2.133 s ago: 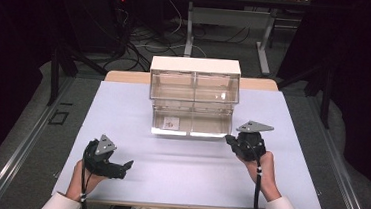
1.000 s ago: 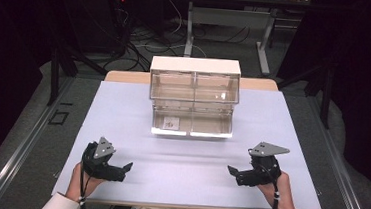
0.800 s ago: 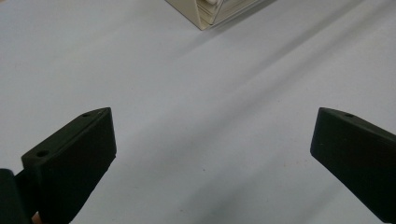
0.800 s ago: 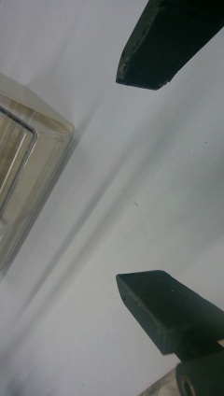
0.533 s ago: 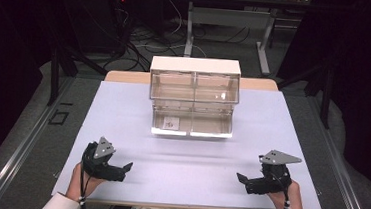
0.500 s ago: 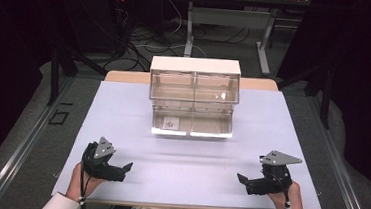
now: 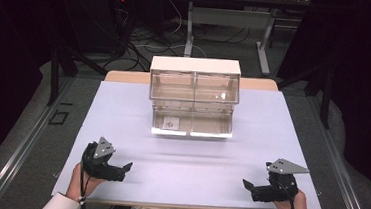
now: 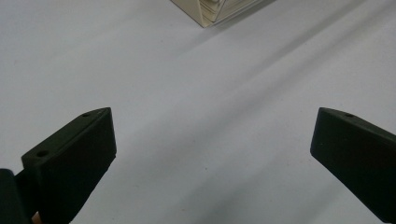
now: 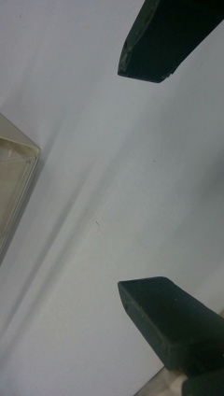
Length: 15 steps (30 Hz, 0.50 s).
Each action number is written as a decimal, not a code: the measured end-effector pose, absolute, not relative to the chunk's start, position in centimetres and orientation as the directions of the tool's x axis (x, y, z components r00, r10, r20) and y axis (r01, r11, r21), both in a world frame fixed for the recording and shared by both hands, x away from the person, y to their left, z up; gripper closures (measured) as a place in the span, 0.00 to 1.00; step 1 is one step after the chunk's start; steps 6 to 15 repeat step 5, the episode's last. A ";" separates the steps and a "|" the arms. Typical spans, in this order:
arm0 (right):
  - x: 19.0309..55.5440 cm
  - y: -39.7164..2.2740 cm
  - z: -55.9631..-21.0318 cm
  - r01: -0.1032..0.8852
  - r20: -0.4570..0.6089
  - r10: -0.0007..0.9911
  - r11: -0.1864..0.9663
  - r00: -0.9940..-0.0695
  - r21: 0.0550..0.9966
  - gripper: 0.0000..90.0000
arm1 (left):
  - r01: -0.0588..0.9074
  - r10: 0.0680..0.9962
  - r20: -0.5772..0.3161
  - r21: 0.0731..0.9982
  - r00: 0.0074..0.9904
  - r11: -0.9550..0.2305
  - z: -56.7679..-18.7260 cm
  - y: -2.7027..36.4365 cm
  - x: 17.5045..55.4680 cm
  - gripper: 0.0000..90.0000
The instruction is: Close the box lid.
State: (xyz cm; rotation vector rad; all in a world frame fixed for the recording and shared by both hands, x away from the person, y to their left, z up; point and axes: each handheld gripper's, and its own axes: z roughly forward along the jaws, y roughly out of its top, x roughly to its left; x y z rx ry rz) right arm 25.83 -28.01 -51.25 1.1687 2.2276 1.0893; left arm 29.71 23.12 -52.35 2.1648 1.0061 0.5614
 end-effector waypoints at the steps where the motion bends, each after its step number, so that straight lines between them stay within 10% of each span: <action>1: 25.8 -28.0 -51.4 0.501 0.015 0.818 0.338 -0.575 0.797 0.00 | 0.497 0.789 0.098 0.728 0.607 -0.473 -52.4 23.1 29.7 0.00; 15: 25.9 -28.1 -51.3 0.488 0.010 0.807 0.347 -0.591 0.801 0.00 | 0.496 0.788 0.097 0.728 0.608 -0.473 -52.4 23.0 29.9 0.00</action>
